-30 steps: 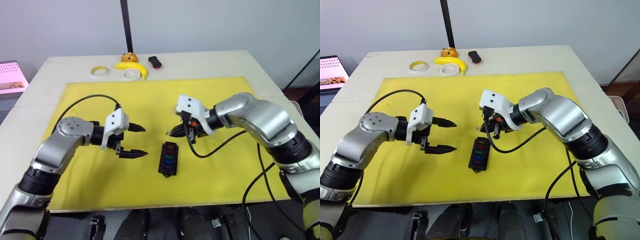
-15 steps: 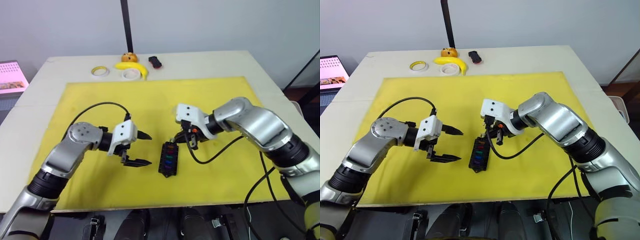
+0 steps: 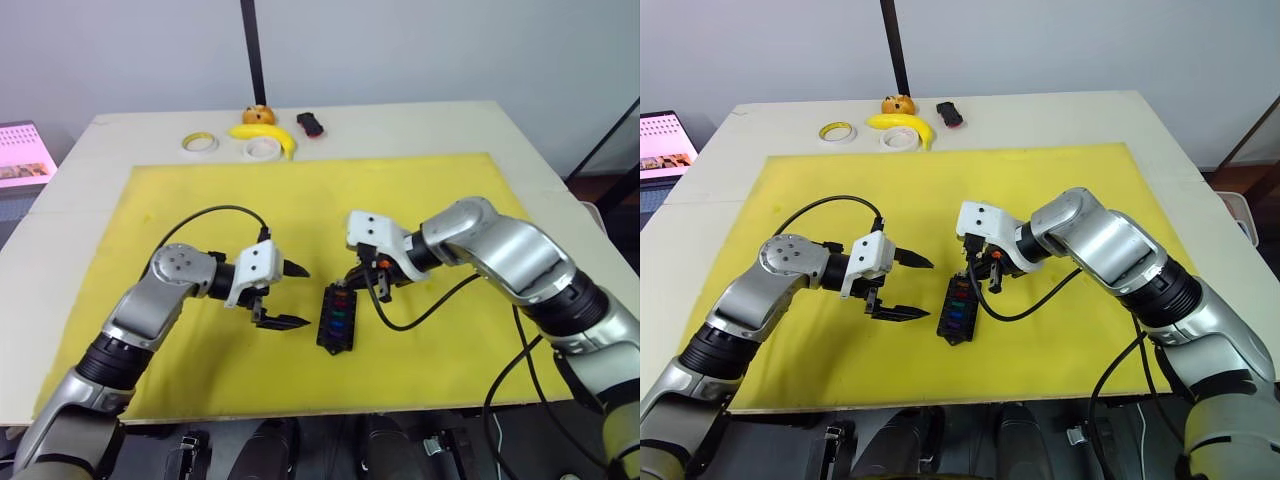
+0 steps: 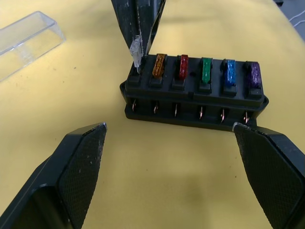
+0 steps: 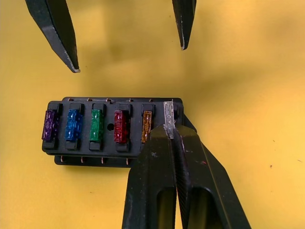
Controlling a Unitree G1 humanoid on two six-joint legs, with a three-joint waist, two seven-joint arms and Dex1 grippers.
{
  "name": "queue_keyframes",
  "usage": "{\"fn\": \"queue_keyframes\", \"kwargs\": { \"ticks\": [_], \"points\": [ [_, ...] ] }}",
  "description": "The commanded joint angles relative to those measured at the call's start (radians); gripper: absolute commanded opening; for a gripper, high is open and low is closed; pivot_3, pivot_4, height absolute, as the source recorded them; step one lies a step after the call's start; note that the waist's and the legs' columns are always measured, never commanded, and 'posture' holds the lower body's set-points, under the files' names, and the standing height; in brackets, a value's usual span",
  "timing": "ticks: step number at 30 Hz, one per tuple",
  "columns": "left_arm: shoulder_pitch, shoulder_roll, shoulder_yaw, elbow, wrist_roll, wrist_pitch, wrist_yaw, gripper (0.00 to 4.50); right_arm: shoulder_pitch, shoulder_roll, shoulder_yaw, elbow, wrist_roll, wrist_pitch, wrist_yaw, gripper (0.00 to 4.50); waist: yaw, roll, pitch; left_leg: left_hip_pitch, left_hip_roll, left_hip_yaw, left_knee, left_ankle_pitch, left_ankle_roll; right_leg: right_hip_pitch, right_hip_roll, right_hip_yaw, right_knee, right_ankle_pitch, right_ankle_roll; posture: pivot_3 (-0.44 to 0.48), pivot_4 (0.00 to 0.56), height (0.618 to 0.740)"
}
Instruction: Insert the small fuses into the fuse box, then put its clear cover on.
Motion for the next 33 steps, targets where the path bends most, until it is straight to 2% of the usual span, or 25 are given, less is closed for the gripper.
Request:
{"fn": "queue_keyframes", "kwargs": {
  "ticks": [1,33],
  "points": [
    [-0.015,-0.005,0.001,-0.007,0.006,-0.019,-0.001,4.45,0.0,0.001,-0.008,-0.03,-0.018,-0.008,-0.001,0.0,0.0,0.0,0.0,0.0,0.0,0.0,0.0,0.0,0.0,0.0,0.0,0.0,0.0,0.0,0.0,0.0,0.15,0.74],
    [0.005,-0.018,0.002,-0.02,0.033,-0.024,0.014,4.45,0.035,0.0,0.026,-0.042,-0.114,-0.064,0.032,0.0,0.0,0.0,0.0,0.0,0.0,0.0,0.0,0.0,0.0,0.0,0.001,0.0,0.0,0.0,0.0,0.0,0.15,0.74]
  ]
}}
